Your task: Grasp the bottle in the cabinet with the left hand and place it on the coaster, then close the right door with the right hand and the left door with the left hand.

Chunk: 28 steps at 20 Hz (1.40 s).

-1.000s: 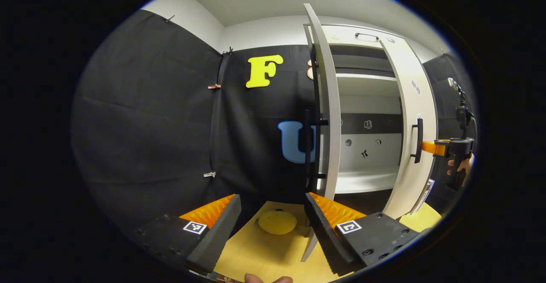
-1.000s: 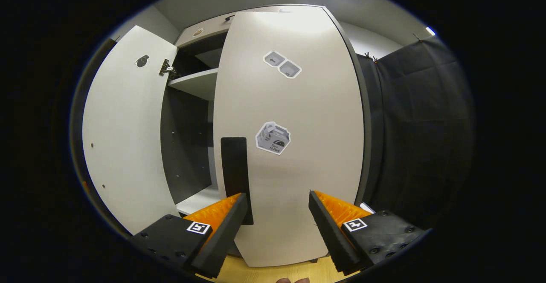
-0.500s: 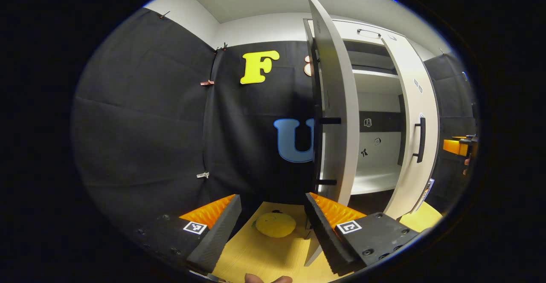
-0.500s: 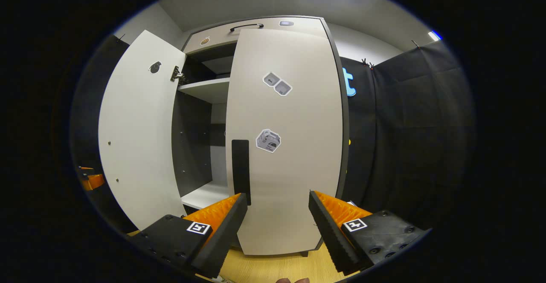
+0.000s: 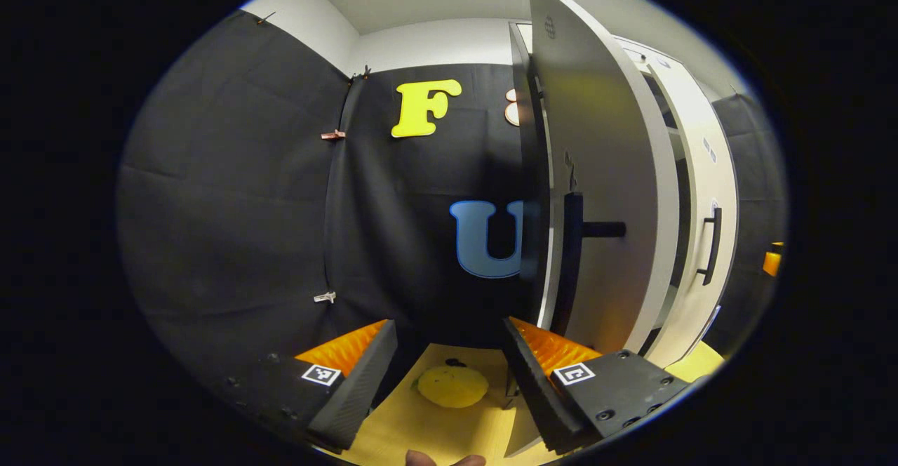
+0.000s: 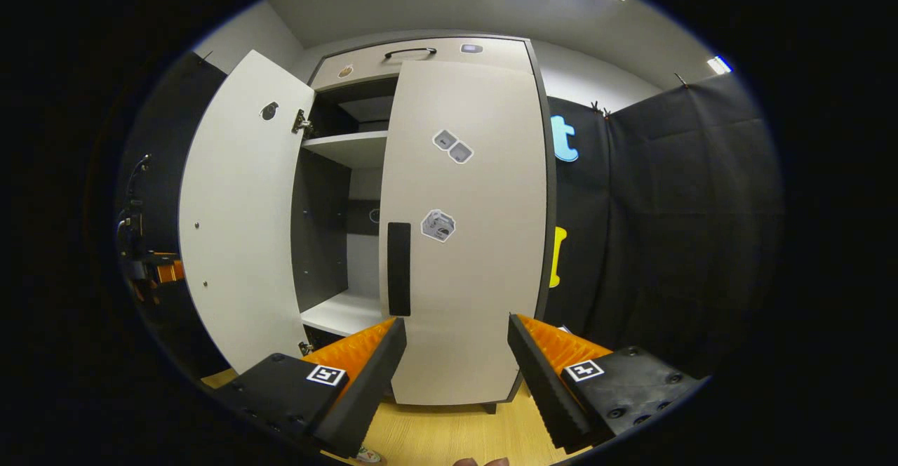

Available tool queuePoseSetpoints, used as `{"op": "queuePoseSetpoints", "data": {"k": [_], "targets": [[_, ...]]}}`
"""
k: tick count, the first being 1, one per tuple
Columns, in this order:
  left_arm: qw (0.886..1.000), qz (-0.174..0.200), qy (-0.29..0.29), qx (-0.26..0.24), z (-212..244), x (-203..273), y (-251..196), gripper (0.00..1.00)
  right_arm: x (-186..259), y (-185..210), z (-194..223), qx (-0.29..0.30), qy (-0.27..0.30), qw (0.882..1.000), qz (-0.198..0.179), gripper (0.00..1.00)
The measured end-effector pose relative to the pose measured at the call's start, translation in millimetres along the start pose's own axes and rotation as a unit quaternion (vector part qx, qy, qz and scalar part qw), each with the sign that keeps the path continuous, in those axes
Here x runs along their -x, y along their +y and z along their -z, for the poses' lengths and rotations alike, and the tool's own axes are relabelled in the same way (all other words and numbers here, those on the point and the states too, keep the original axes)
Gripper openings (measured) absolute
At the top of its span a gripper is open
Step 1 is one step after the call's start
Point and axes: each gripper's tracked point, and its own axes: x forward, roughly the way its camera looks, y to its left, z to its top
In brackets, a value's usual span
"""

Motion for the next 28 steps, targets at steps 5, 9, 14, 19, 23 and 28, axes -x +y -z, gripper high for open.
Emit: {"op": "queuePoseSetpoints", "data": {"k": [5, 9, 14, 19, 23, 28], "targets": [[1.0, 0.024, 0.003, -0.007, 1, 10, -32, 0.94, 8, -5, 3, 0.006, 0.001, 1.0, 0.001, 0.97], [1.0, 0.024, 0.006, -0.006, 2, 16, -49, 0.93, 4, -11, 4, -0.001, 0.004, 1.0, 0.001, 0.97], [0.999, 0.043, 0.009, -0.002, 0, 14, -76, 0.93, 2, -18, 5, 0.001, 0.007, 1.0, 0.002, 0.98], [0.997, 0.077, 0.014, 0.011, 1, 10, -121, 0.93, 0, -29, 5, -0.004, 0.008, 1.0, 0.006, 0.98], [0.994, 0.105, 0.016, 0.011, -1, 2, -163, 0.93, 2, -40, 4, -0.004, 0.005, 1.0, 0.01, 0.98], [0.99, 0.137, 0.015, 0.016, -2, -26, -223, 0.94, 2, -52, 3, -0.01, 0.006, 1.0, 0.017, 0.97]]}}
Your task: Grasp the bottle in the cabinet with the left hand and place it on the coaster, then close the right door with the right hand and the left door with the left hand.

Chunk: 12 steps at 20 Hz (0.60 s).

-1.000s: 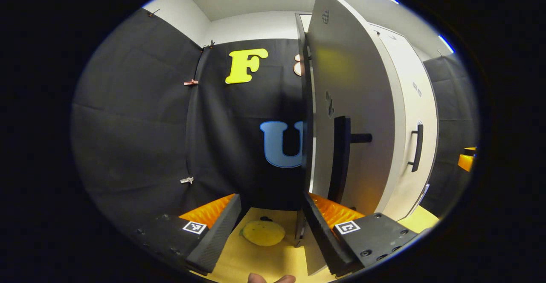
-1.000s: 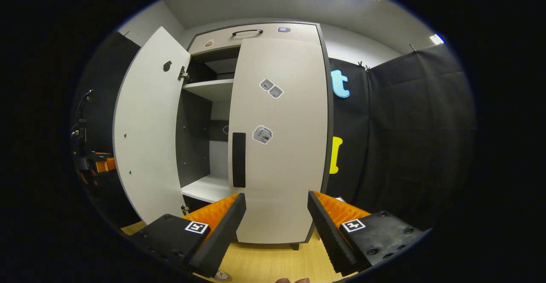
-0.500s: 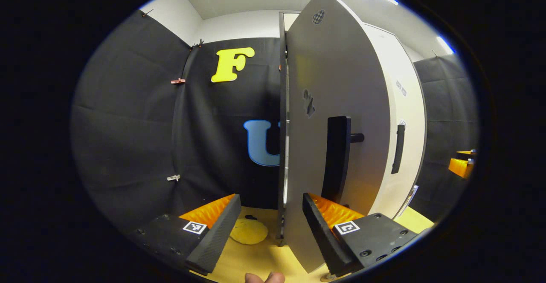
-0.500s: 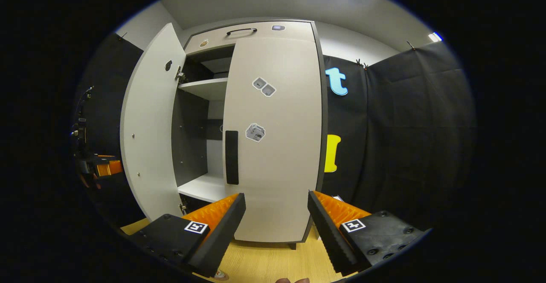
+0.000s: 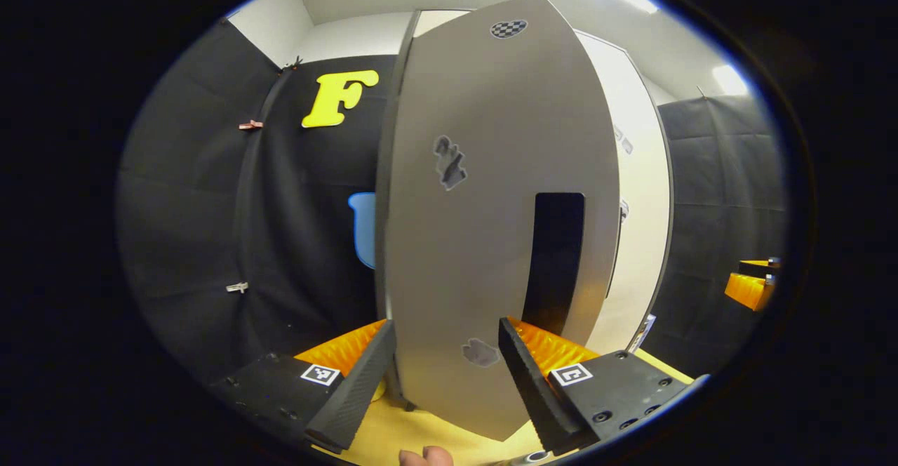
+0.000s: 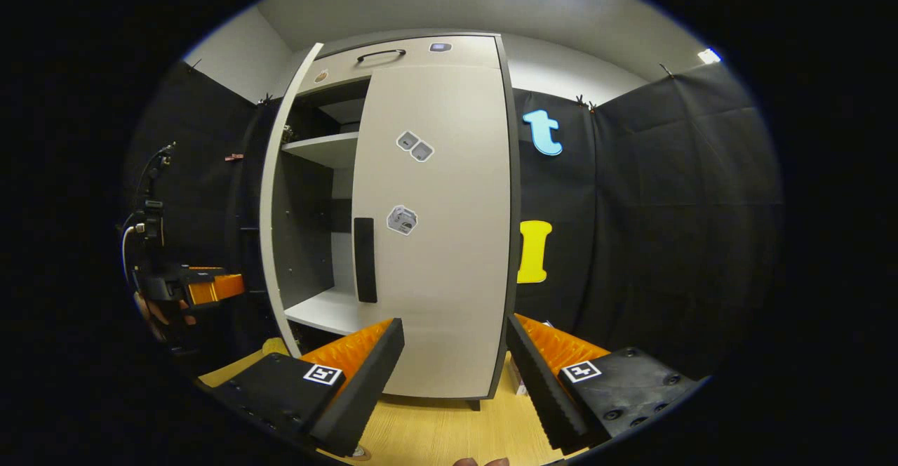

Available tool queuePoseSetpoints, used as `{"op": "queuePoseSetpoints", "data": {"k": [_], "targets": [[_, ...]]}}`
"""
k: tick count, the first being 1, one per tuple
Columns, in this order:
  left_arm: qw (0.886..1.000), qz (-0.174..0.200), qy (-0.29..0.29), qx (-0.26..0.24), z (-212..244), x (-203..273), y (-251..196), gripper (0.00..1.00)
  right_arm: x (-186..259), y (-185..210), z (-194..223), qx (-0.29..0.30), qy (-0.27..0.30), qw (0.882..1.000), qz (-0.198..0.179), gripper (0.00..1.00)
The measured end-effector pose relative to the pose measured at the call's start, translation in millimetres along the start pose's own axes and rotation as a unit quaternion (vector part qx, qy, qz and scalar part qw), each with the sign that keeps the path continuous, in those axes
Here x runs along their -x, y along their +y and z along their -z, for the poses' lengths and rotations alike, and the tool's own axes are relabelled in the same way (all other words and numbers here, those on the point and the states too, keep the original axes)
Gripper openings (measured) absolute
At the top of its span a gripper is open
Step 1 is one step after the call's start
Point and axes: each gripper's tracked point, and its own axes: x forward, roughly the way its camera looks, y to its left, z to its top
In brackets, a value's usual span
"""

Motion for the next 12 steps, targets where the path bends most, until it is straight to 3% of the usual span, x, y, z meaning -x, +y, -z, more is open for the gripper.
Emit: {"op": "queuePoseSetpoints", "data": {"k": [4, 5, 6, 11, 12], "targets": [[1.0, -0.008, -0.009, -0.018, -7, -27, -15, 0.93, -4, -8, -1, -0.006, -0.001, 1.0, 0.004, 0.97], [1.0, -0.008, -0.012, -0.022, -6, -30, -19, 0.89, -5, -10, -1, -0.006, -0.002, 1.0, 0.004, 0.97], [1.0, -0.01, -0.013, -0.021, -5, -34, -23, 0.93, -6, -11, -1, -0.006, -0.002, 1.0, 0.004, 0.97], [1.0, -0.02, -0.012, -0.017, -5, -53, -32, 0.94, -12, -17, 0, -0.006, -0.001, 1.0, 0.003, 0.97], [1.0, -0.021, -0.011, -0.018, -5, -58, -35, 0.89, -14, -18, 0, -0.007, 0.0, 1.0, 0.002, 0.97]]}}
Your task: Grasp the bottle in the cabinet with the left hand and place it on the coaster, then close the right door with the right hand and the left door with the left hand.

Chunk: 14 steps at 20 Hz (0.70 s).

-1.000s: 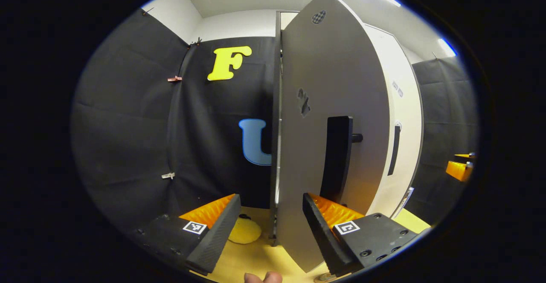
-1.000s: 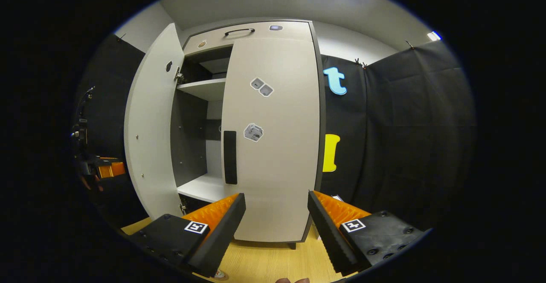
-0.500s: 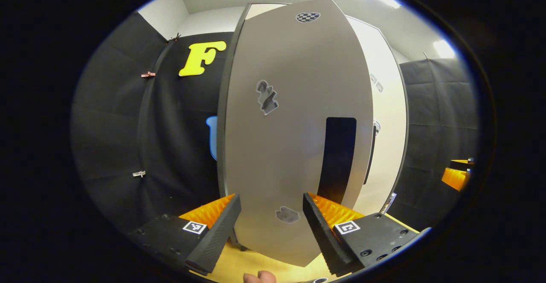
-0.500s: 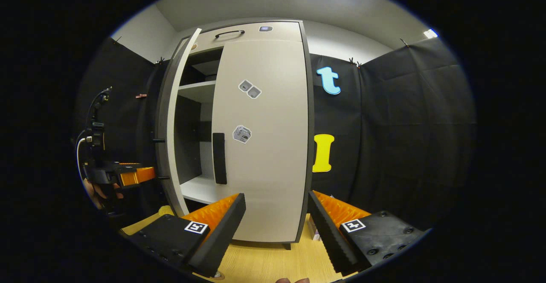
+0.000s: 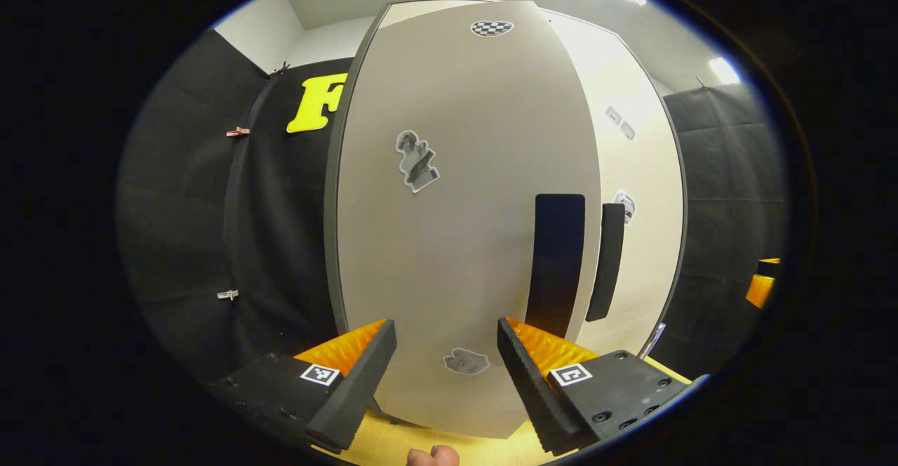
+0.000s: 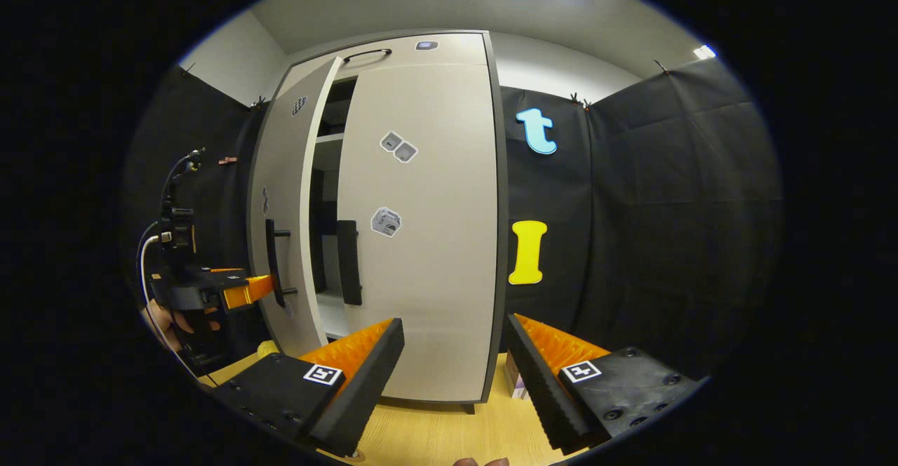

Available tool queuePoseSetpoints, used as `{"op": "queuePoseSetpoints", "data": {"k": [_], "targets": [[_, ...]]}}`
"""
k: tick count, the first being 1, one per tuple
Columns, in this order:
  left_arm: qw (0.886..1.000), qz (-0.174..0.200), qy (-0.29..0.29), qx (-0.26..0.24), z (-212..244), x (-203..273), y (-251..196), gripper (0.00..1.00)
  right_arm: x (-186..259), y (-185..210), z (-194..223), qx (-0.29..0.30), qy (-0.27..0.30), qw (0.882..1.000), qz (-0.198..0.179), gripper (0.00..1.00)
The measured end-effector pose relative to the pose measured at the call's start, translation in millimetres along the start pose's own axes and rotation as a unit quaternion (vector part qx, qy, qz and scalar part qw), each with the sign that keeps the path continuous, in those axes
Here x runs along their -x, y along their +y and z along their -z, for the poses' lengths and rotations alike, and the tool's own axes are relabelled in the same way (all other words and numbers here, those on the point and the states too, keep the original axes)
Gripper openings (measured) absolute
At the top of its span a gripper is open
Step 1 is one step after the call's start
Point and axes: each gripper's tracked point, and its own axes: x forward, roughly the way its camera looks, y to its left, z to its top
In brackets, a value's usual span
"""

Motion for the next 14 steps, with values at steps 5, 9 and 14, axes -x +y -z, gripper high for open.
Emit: {"op": "queuePoseSetpoints", "data": {"k": [5, 9, 14], "targets": [[1.0, -0.008, -0.001, 0.001, 0, -17, -8, 0.93, -5, -5, 2, -0.001, 0.004, 1.0, -0.004, 0.97], [1.0, -0.023, 0.007, 0.002, 4, -32, -4, 0.93, -9, -7, 6, -0.003, 0.01, 1.0, -0.008, 0.97], [1.0, -0.022, 0.005, 0.001, 4, -32, -1, 0.93, -13, -9, 7, -0.008, 0.011, 1.0, -0.009, 0.97]]}}
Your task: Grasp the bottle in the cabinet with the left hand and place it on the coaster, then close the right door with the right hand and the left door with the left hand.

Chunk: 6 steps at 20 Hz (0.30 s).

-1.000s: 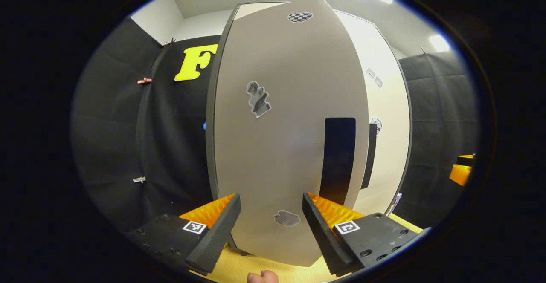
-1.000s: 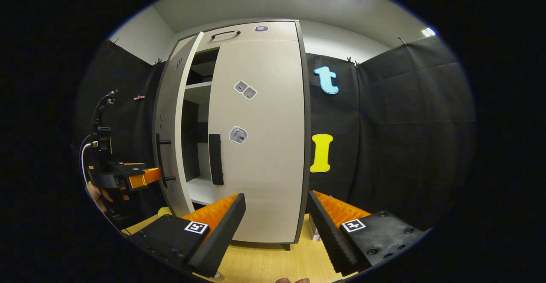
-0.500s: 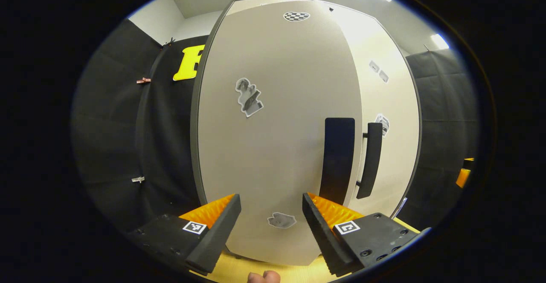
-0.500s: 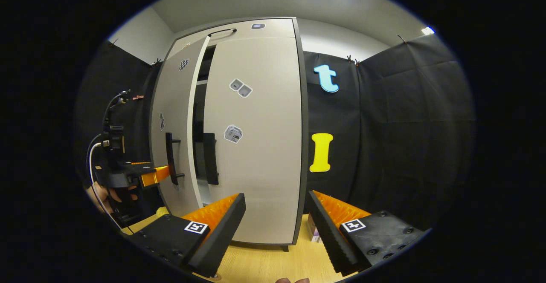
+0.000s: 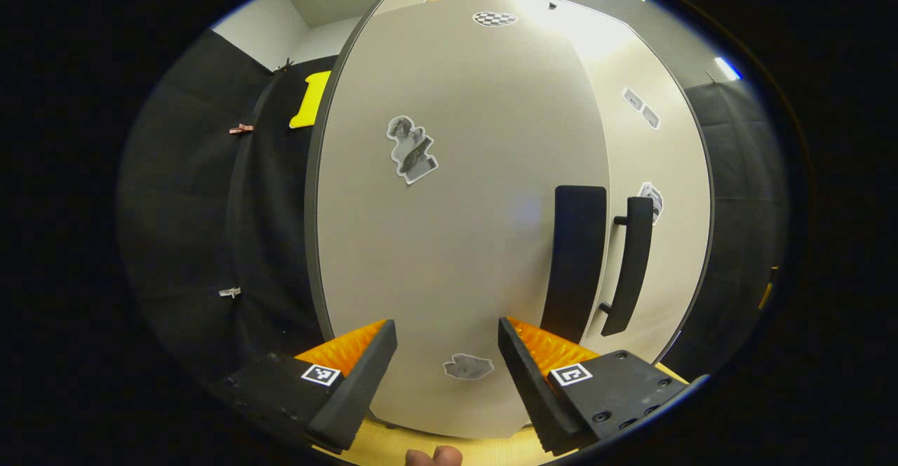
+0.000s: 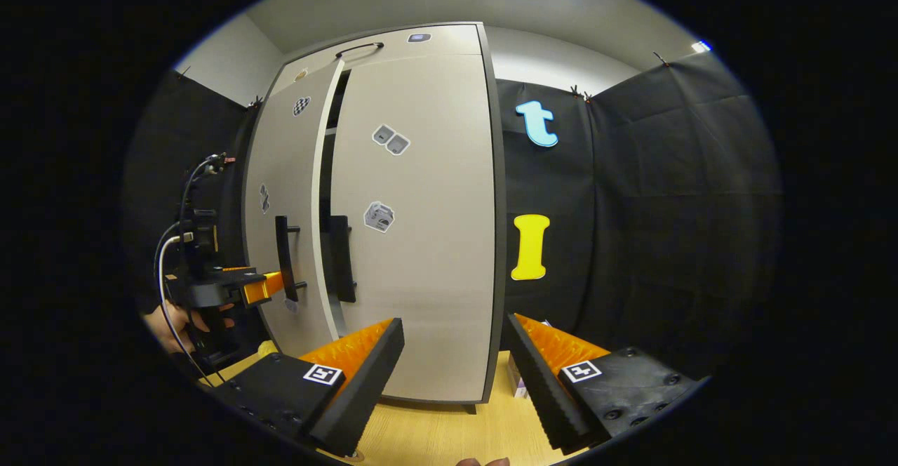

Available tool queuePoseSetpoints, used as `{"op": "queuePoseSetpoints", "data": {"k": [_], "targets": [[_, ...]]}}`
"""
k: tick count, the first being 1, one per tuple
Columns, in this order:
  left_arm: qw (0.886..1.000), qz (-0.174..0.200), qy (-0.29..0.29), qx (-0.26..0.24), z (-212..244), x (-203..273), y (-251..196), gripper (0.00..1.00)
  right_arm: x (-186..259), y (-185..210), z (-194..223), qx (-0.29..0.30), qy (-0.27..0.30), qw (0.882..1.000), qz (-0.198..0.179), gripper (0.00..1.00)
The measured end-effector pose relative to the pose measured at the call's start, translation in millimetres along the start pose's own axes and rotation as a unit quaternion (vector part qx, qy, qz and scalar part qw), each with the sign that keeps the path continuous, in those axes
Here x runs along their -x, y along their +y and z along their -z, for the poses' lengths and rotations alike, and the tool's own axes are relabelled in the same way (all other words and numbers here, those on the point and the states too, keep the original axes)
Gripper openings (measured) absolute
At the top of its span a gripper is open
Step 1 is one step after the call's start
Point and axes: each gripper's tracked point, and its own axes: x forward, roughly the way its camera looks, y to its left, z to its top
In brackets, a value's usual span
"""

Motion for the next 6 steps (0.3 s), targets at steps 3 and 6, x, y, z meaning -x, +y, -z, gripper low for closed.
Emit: {"op": "queuePoseSetpoints", "data": {"k": [3, 6], "targets": [[1.0, 0.013, 0.0, 0.002, -1, 8, -2, 0.94, -1, 1, 0, -0.005, 0.001, 1.0, -0.002, 0.98], [1.0, 0.02, -0.002, -0.014, -4, 22, -3, 0.94, 1, 1, -2, -0.015, 0.0, 1.0, -0.002, 0.98]]}}
